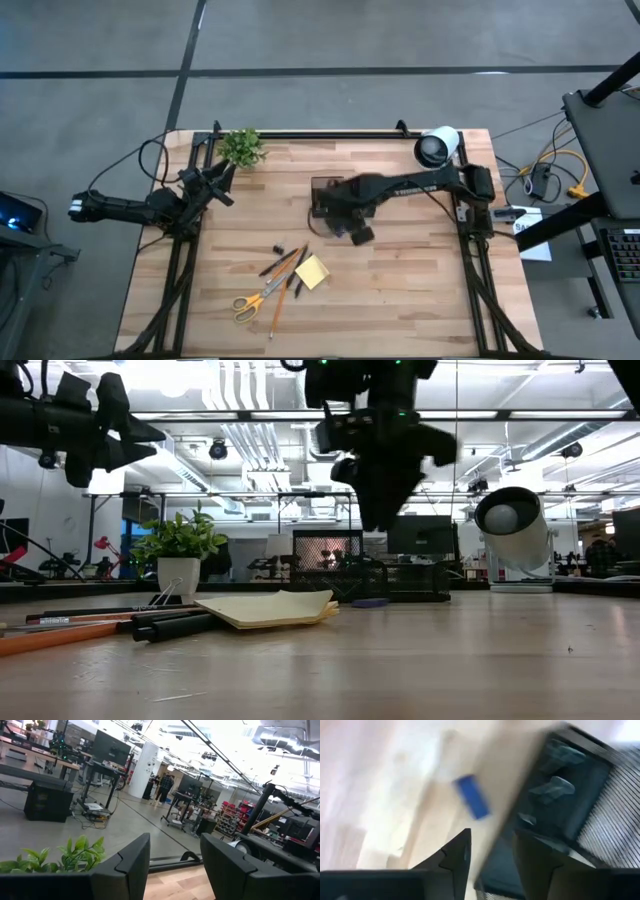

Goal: Pick and place office supplies into organizer
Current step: Put the blue eraser into the black desk organizer

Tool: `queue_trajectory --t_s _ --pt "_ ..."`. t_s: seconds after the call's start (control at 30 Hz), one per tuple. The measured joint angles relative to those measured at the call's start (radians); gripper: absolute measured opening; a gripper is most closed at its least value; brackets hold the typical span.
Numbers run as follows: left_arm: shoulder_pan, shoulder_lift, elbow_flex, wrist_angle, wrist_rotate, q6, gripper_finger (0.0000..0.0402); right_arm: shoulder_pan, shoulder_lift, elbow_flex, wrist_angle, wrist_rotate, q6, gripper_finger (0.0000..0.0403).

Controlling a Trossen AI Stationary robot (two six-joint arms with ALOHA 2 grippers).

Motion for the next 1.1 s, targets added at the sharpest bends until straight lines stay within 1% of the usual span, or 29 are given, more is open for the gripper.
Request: queue_trajectory --t_s 0.07,0.23,0.43,0.57,0.63,0.77,0.93,1.1 --pt "0.0 0.002 0.0 0.0 0.001 0.0 0.0159 0.022 0.015 -0.012 0.045 -0.007 -0.057 0.014" --pt "0.0 0.004 -0.001 -0.002 0.0 0.0 0.0159 0.042 0.079 -0.023 0.168 0.007 -0.066 0.0152" --pt "0.0 0.004 -0.001 0.0 0.0 0.0 0.0159 0.038 0.112 -0.035 0.145 0.001 -0.067 0.0172" --pt "0.0 0.004 -0.002 0.0 0.0 0.0 0.0159 0.024 0.115 -0.053 0.15 -0.046 -0.084 0.0188" --pt "0.0 0.004 -0.002 0.0 0.0 0.0 0.0159 0.02 0.124 -0.065 0.166 -0.051 -0.09 0.0191" --pt "0.0 0.004 -0.002 0.0 0.0 0.0 0.0159 0.01 0.146 -0.081 0.214 -0.052 -0.138 0.0189" --pt "0.0 0.004 -0.002 0.0 0.0 0.0 0.0159 0.004 0.166 -0.083 0.242 -0.046 -0.17 0.0176" --pt "0.0 0.003 -0.002 0.0 0.0 -0.001 0.0159 0.005 0.169 -0.086 0.231 -0.047 -0.186 0.0145"
